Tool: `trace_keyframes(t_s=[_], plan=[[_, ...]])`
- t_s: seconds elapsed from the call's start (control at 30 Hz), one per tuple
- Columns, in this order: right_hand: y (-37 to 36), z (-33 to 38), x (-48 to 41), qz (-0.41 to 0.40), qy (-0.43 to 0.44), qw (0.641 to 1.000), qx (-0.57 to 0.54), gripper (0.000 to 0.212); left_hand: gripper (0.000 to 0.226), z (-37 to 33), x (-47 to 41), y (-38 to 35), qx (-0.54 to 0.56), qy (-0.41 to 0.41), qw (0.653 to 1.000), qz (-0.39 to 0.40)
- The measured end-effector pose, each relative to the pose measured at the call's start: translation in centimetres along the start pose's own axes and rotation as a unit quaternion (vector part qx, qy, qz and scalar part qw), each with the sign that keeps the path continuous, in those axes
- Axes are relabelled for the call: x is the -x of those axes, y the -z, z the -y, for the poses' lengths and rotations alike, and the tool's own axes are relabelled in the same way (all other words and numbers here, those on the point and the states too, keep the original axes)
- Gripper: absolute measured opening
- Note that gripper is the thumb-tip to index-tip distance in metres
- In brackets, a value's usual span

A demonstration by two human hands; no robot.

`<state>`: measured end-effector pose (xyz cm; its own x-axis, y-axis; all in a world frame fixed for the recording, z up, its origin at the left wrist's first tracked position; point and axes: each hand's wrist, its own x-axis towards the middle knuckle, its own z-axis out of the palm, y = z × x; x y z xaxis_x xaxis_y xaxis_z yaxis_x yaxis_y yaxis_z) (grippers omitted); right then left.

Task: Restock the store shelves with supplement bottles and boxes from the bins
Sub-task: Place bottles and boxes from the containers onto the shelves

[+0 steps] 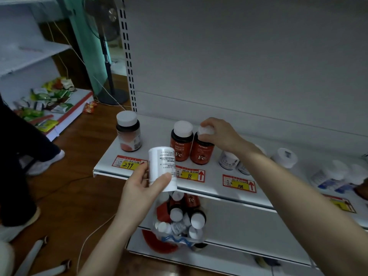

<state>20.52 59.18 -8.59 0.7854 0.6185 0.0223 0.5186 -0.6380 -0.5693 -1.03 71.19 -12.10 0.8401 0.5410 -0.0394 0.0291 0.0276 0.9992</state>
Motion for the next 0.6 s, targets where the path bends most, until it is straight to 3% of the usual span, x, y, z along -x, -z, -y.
trace_keyframes(t_s=[0.23,0.3,0.4,0.43,0.5,0.6], plan=[[-0.1,0.2,0.4,-0.001,0.001,1.0,0.026,0.049,0.033,-0.7,0.0,-0.8,0.035,0.014,0.999,0.017],[0.1,0.9,1.3,-0.036,0.011,0.999,0.031,0.049,0.034,-0.9,0.0,-1.0,0.039,0.009,0.999,0.018],[0.6,2.9,3.6,-0.144,0.025,0.987,-0.07,0.031,0.042,-1.3,0.2,-1.4,0.018,-0.011,1.0,0.013],[0.7,3.5,4.4,-0.144,0.022,0.981,-0.126,0.023,0.048,-1.4,0.3,-1.7,0.003,-0.017,1.0,0.013],[1.0,4.8,6.2,-0.073,0.018,0.976,-0.203,0.016,0.058,-1.3,0.4,-2.3,-0.051,-0.035,0.998,0.01],[0.6,5.5,7.9,0.026,0.014,0.978,-0.206,0.029,0.08,-1.2,0.3,-3.2,-0.14,-0.064,0.988,0.007]])
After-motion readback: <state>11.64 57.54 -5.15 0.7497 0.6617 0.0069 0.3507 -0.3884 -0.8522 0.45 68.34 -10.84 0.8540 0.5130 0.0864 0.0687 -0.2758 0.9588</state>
